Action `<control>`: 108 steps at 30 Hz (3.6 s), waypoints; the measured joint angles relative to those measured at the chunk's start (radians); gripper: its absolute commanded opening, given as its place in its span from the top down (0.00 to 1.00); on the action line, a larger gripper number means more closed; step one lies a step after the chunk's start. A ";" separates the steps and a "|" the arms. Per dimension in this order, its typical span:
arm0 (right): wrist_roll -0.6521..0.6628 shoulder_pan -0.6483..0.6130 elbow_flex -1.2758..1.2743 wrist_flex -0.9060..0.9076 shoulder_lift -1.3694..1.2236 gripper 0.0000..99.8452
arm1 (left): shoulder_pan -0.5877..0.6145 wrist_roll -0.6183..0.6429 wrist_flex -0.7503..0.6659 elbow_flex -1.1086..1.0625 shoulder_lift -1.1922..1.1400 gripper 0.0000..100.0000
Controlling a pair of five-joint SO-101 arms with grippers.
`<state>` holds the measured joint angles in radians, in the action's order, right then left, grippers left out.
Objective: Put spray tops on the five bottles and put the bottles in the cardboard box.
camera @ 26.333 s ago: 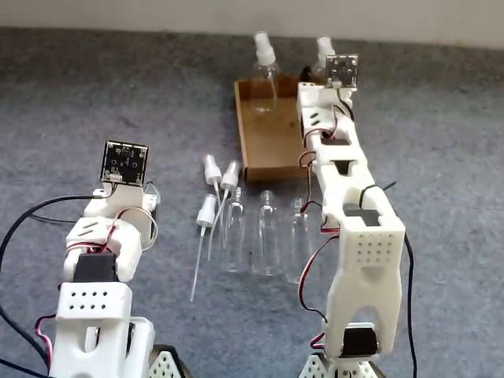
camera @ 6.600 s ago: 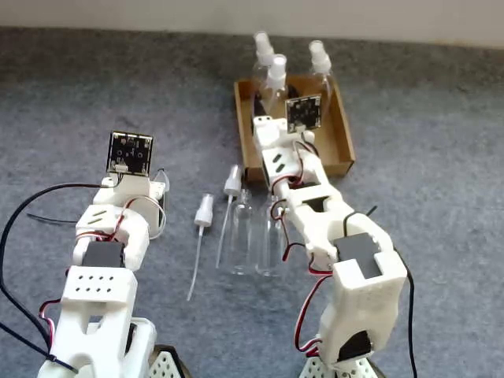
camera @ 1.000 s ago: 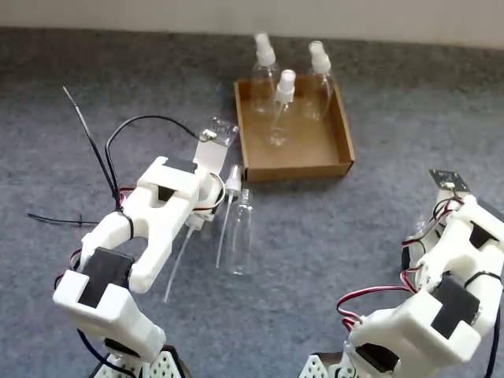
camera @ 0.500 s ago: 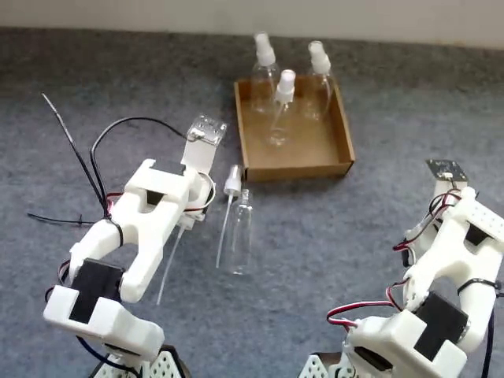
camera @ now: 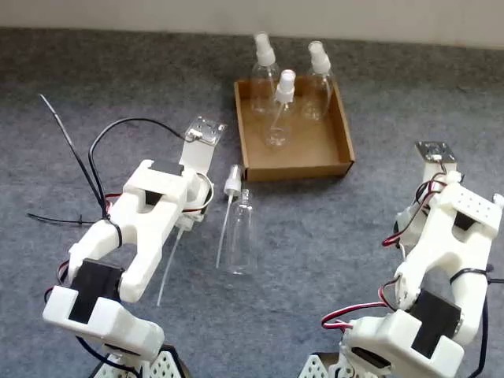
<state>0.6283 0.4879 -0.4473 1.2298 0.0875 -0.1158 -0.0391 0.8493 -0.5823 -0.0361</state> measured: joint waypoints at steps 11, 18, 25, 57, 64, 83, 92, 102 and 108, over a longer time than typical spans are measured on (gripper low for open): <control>-0.003 0.000 0.224 0.075 -0.256 0.71 | 0.000 0.000 0.000 -0.003 0.000 0.92; -0.003 0.000 0.256 0.077 -0.331 0.77 | 0.000 0.000 0.000 -0.003 0.000 0.92; -0.003 0.000 0.256 0.081 -0.345 0.83 | 0.000 0.000 0.000 -0.003 0.000 0.92; -0.238 -0.144 0.988 0.511 -0.315 0.86 | 0.000 0.000 -0.009 -0.003 0.000 0.92; -0.315 -0.298 0.905 0.511 -0.017 0.89 | 0.003 0.000 -0.009 -0.003 0.015 0.96; -0.509 -0.821 -0.249 -0.229 0.852 0.90 | 0.041 0.063 0.299 0.721 0.537 0.97; -0.517 -0.925 -0.695 -0.482 1.281 0.90 | -0.135 0.121 0.301 1.062 0.555 0.97; -0.517 -0.925 -0.829 -0.493 1.525 0.90 | -0.405 0.196 0.299 1.079 0.483 0.97; -0.517 -0.925 -0.833 -0.493 1.570 0.90 | -0.448 0.206 0.292 1.077 0.397 0.97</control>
<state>0.1112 -0.4373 -1.2804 0.7373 1.6571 -0.5639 0.1665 1.1408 0.4948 0.3613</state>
